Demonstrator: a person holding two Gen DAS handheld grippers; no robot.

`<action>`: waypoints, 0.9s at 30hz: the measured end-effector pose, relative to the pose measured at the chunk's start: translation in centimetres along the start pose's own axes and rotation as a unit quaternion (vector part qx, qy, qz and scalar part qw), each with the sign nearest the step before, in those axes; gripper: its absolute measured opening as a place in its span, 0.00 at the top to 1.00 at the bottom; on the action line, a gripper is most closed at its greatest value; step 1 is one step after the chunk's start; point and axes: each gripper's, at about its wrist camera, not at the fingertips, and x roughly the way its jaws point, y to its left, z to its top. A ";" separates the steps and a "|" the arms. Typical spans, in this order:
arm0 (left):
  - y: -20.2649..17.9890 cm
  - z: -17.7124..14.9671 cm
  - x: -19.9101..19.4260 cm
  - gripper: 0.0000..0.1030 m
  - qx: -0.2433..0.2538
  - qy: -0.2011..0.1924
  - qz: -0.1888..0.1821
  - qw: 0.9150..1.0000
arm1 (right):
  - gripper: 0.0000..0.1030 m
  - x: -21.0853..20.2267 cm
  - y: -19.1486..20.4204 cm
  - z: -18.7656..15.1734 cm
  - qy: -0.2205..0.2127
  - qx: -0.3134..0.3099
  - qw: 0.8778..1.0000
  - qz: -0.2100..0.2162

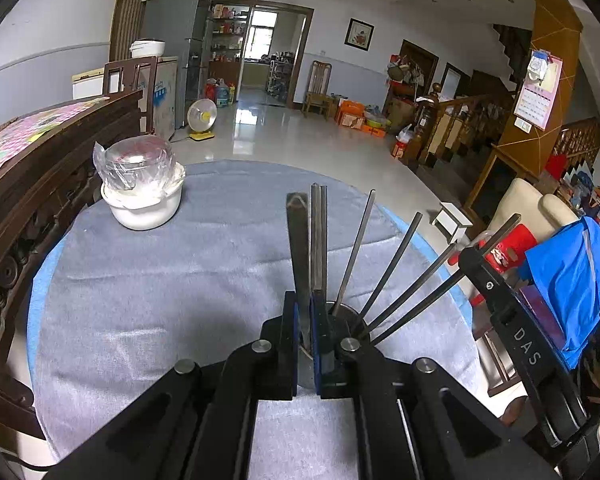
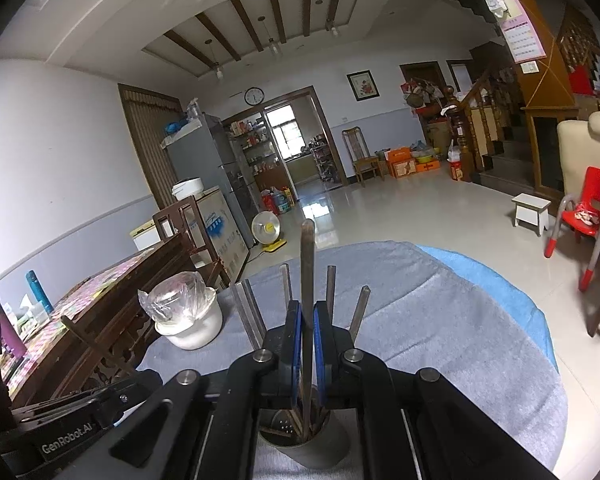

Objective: Organize utensils
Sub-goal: 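Lower both held rods into the grey cup among the other rods, then open both tools to release the rods into the grey cup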

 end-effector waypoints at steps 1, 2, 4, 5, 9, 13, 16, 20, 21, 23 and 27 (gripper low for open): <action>0.0 0.0 0.0 0.94 0.001 0.000 0.001 1.000 | 0.93 0.0 0.0 0.0 0.001 0.000 1.000 0.000; 0.0 0.0 0.0 0.94 0.002 -0.001 0.001 1.000 | 0.93 0.0 0.0 0.0 0.001 0.000 1.000 0.000; 0.0 -0.1 0.0 0.94 0.003 0.000 0.002 1.000 | 0.93 0.0 0.0 0.0 0.002 0.000 1.000 0.000; 0.0 -0.2 0.0 0.94 0.003 0.000 0.002 1.000 | 0.93 0.1 0.0 0.1 0.003 0.000 1.000 0.001; 0.2 -0.3 0.0 0.93 0.001 0.003 0.002 1.000 | 0.93 0.2 0.1 -0.1 0.009 -0.004 1.000 0.003; 0.2 -0.4 0.1 0.93 0.002 0.008 0.002 1.000 | 0.93 0.3 0.1 -0.3 0.016 -0.007 1.000 0.004; 0.1 -0.5 0.2 0.92 0.005 0.012 0.007 1.000 | 0.93 0.4 0.0 -0.4 0.021 -0.004 1.000 0.003; 0.1 -0.9 0.1 0.90 0.015 0.012 0.020 1.000 | 0.92 0.5 -0.4 -0.6 0.031 -0.003 1.000 0.003; 0.2 -1.0 0.1 0.89 0.018 0.013 0.025 0.999 | 0.92 0.5 -0.4 -0.6 0.035 -0.003 0.999 0.005; 0.2 -1.3 0.2 0.89 0.025 0.016 0.032 0.999 | 0.92 0.8 -0.6 -0.7 0.047 0.000 0.999 0.009; 0.7 -1.8 0.1 0.68 0.033 0.020 0.048 0.998 | 0.92 0.8 -0.7 -0.9 0.054 0.004 0.999 0.009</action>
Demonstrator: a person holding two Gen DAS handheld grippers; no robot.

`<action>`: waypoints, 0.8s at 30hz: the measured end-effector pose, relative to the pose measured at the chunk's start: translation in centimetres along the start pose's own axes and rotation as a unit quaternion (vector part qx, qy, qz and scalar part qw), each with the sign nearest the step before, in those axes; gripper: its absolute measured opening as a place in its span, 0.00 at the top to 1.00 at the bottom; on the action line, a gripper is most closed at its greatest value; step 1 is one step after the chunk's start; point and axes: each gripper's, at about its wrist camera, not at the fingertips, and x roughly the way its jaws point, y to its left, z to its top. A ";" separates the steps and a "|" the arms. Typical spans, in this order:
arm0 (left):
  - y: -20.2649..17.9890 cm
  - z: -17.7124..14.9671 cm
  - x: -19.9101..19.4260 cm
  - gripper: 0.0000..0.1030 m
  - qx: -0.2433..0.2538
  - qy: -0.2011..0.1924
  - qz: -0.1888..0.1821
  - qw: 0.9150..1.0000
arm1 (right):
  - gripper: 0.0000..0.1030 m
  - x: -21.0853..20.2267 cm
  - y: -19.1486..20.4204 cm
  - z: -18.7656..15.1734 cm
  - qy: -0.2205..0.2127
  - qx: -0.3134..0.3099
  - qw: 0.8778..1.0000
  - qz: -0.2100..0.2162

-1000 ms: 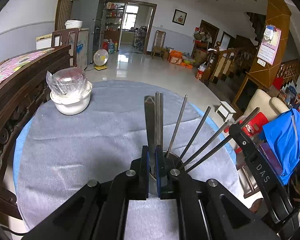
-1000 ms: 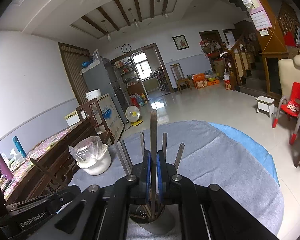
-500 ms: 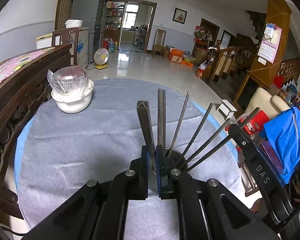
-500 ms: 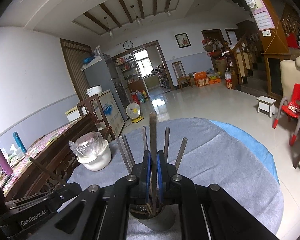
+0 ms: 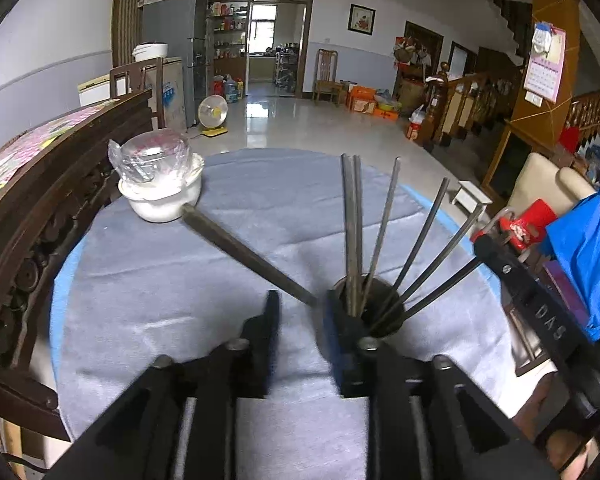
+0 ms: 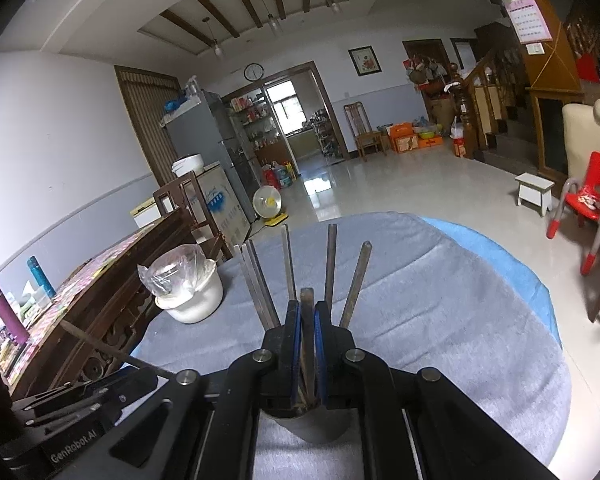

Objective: Organize utensils
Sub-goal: 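Open both tools to release the rods into the grey cup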

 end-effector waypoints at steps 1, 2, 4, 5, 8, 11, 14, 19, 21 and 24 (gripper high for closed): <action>0.2 -0.2 -0.1 0.66 0.002 -0.002 0.005 1.000 | 0.92 -0.1 -0.1 -0.1 0.001 0.002 1.000 0.001; 0.2 -0.3 -0.2 0.62 0.003 -0.004 0.010 1.000 | 0.92 -0.1 -0.2 -0.1 0.002 0.003 1.000 0.002; 0.4 -0.4 -0.4 0.58 0.009 -0.006 0.022 1.000 | 0.92 -0.2 -0.3 -0.2 0.004 0.005 1.000 0.005; 0.5 -0.4 -0.5 0.53 0.010 -0.007 0.025 1.000 | 0.92 -0.3 -0.3 -0.3 0.005 0.005 1.000 0.006; 0.8 -0.6 -1.0 0.46 0.017 -0.015 0.040 0.999 | 0.92 -0.7 -0.5 -0.4 0.007 0.010 1.000 0.010; 1.0 -0.9 -1.5 0.39 0.027 -0.020 0.057 0.998 | 0.92 -1.1 -0.7 -0.5 0.008 0.011 1.000 0.013; 1.2 -1.1 -2.0 0.35 0.035 -0.025 0.067 0.997 | 0.91 -1.4 -0.7 -0.7 0.010 0.011 1.000 0.015; 1.3 -1.6 -2.8 0.30 0.047 -0.029 0.084 0.995 | 0.91 -2.3 -0.8 -1.2 0.013 0.010 1.000 0.020; 1.3 -1.8 -3.1 0.26 0.047 -0.028 0.086 0.995 | 0.91 -2.7 -0.6 -1.3 0.015 0.006 1.000 0.019; 1.5 -2.2 -3.8 0.23 0.046 -0.030 0.094 0.994 | 0.91 -3.5 -0.4 -1.7 0.021 -0.002 1.000 0.017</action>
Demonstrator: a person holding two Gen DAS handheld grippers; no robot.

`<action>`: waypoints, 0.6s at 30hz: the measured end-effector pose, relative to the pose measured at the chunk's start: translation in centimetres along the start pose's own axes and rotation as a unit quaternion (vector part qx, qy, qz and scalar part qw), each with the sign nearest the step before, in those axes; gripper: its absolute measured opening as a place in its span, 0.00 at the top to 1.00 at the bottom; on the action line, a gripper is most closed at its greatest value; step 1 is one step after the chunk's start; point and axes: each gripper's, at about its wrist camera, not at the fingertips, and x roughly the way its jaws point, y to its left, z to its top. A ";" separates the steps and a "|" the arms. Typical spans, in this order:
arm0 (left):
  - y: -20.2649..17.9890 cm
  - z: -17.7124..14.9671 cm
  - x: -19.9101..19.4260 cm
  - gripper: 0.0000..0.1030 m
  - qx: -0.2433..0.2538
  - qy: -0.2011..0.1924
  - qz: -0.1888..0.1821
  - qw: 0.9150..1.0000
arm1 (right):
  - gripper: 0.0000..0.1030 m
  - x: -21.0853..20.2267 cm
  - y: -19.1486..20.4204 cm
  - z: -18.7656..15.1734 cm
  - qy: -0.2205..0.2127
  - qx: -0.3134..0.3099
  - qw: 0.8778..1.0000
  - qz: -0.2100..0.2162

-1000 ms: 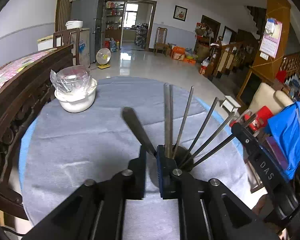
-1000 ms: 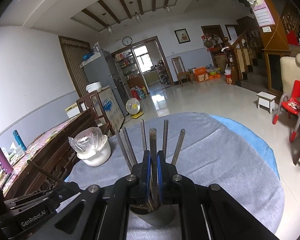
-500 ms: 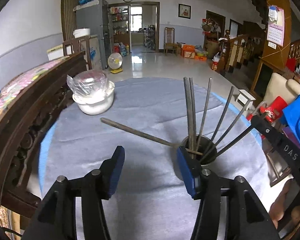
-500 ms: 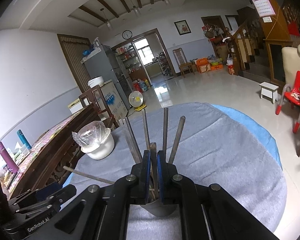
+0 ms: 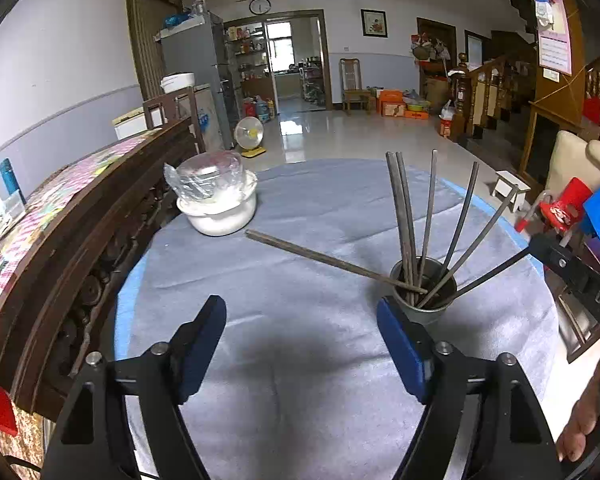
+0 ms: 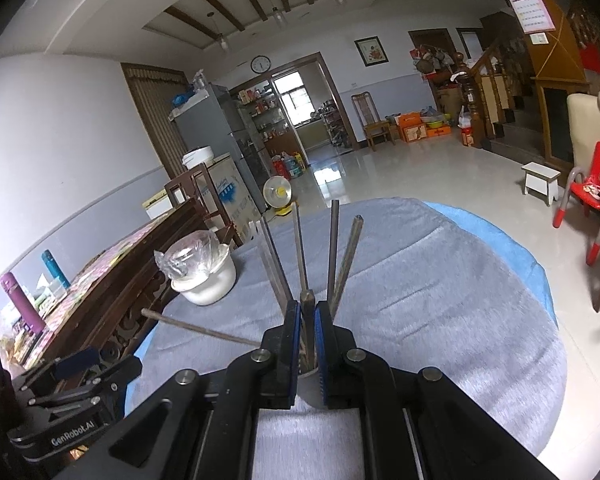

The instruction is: Organize utensils

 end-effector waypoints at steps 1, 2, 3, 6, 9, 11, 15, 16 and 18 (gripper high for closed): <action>0.1 -0.1 -0.2 0.23 0.001 0.000 0.004 1.000 | 0.91 -0.2 0.0 -0.2 0.003 -0.002 1.000 -0.002; 0.2 -0.2 -0.3 0.23 0.001 0.001 0.007 1.000 | 0.91 -0.4 0.1 -0.3 0.007 -0.003 1.000 -0.001; 0.3 -0.3 -0.6 0.22 0.002 0.002 0.012 1.000 | 0.91 -0.7 0.1 -0.5 0.011 -0.003 1.000 -0.002; 0.5 -0.6 -1.2 0.22 0.003 0.004 0.024 1.000 | 0.91 -1.5 0.1 -1.0 0.016 0.000 1.000 -0.007; 0.7 -0.9 -2.1 0.22 0.003 0.003 0.036 0.999 | 0.91 -2.6 0.5 -1.6 0.021 -0.003 1.000 -0.008; 0.8 -1.2 -3.0 0.22 0.004 -0.002 0.040 0.999 | 0.91 -3.2 0.8 -2.1 0.025 -0.007 1.000 -0.006; 1.0 -1.9 -5.0 0.15 0.005 -0.012 0.050 0.999 | 0.90 -5.2 1.7 -2.8 0.028 -0.019 0.999 0.000; 1.0 -2.1 -5.6 0.14 0.005 -0.016 0.053 0.998 | 0.90 -5.6 1.8 -3.0 0.028 -0.019 0.999 0.003; 1.1 -2.5 -6.6 0.14 0.009 -0.022 0.055 0.998 | 0.89 -6.6 2.0 -3.2 0.028 -0.024 0.999 0.005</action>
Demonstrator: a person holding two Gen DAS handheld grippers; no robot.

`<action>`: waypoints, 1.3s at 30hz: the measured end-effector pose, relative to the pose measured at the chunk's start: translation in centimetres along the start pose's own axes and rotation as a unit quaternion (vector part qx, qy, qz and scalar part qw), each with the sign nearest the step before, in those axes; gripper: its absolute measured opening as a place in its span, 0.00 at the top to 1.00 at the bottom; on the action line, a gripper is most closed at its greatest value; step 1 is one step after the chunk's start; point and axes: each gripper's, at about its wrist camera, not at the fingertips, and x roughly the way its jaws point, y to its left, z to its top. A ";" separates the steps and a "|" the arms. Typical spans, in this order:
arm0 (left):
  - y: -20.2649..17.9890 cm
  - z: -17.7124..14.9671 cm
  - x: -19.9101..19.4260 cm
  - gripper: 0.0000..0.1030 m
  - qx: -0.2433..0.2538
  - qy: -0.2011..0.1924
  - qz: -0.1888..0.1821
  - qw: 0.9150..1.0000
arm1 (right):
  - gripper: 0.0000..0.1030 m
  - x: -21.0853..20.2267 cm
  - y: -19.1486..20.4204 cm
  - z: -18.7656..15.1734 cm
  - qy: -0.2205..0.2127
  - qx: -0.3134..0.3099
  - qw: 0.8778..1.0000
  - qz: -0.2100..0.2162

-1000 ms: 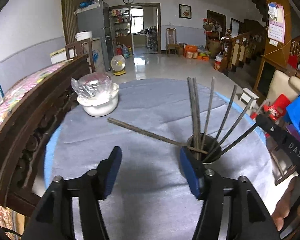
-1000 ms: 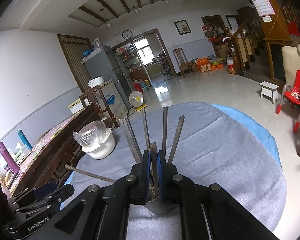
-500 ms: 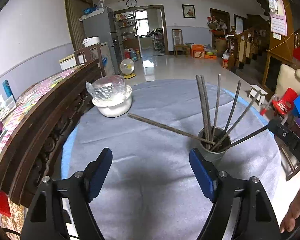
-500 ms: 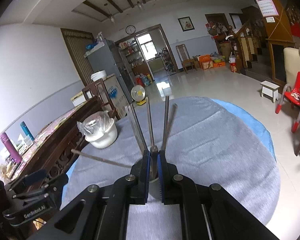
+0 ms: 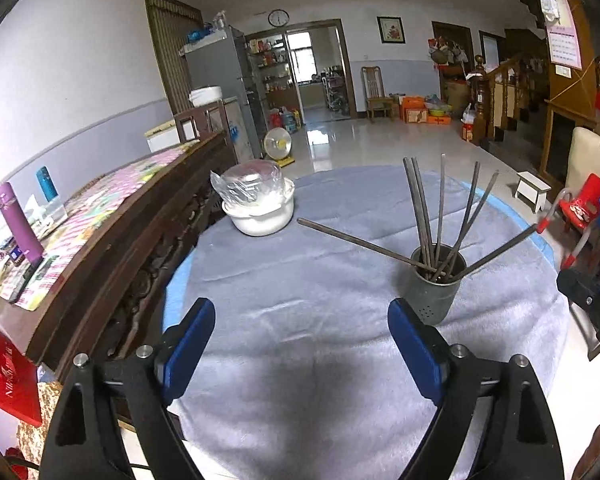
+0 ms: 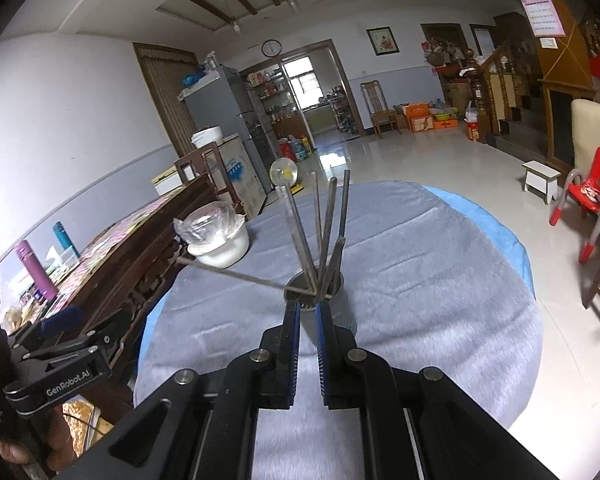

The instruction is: Organize utensils

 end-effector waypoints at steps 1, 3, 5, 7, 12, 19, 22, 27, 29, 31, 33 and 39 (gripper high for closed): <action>0.2 -0.3 -0.7 0.14 0.003 -0.003 0.001 1.000 | 0.85 -0.6 0.1 -0.2 -0.001 -0.003 1.000 0.001; 0.5 -0.7 -1.5 0.14 0.005 -0.001 0.001 1.000 | 0.69 -1.9 0.1 -0.7 -0.005 -0.003 1.000 0.004; 0.9 -1.3 -2.5 0.14 0.004 0.001 -0.007 1.000 | 0.29 -3.4 0.0 -1.2 -0.014 0.006 1.000 0.013; 1.1 -1.8 -3.4 0.14 0.006 0.001 -0.007 1.000 | 0.24 -5.3 0.1 -1.8 -0.045 0.004 0.999 0.016; 1.5 -2.7 -4.3 0.14 0.003 0.009 -0.005 1.000 | 0.24 -7.6 0.9 -1.9 -0.070 -0.009 0.998 0.001; 2.3 -2.8 -5.1 0.14 -0.011 0.007 0.001 1.000 | 0.24 -8.0 2.3 -2.0 -0.073 -0.028 0.997 -0.003; 2.6 -2.9 -5.1 0.14 -0.013 0.003 0.005 1.000 | 0.24 -7.7 2.3 -2.3 -0.067 -0.027 0.997 -0.002; 2.7 -3.1 -4.8 0.14 -0.017 0.007 -0.009 1.000 | 0.24 -7.3 1.7 -2.5 -0.057 -0.018 0.998 -0.001; 2.4 -3.3 -4.8 0.14 -0.018 0.011 -0.016 1.000 | 0.24 -7.2 1.5 -2.7 -0.057 -0.013 0.998 0.002; 2.1 -3.4 -4.9 0.14 -0.012 0.011 -0.013 1.000 | 0.24 -7.5 1.5 -2.9 -0.056 -0.013 0.998 0.003; 1.9 -3.5 -5.3 0.14 -0.010 0.008 -0.009 1.000 | 0.24 -7.8 1.6 -3.1 -0.058 -0.016 0.998 0.005; 2.5 -4.0 -6.9 0.14 -0.020 -0.004 0.004 1.000 | 0.24 -9.7 2.0 -3.8 -0.071 -0.021 0.997 0.008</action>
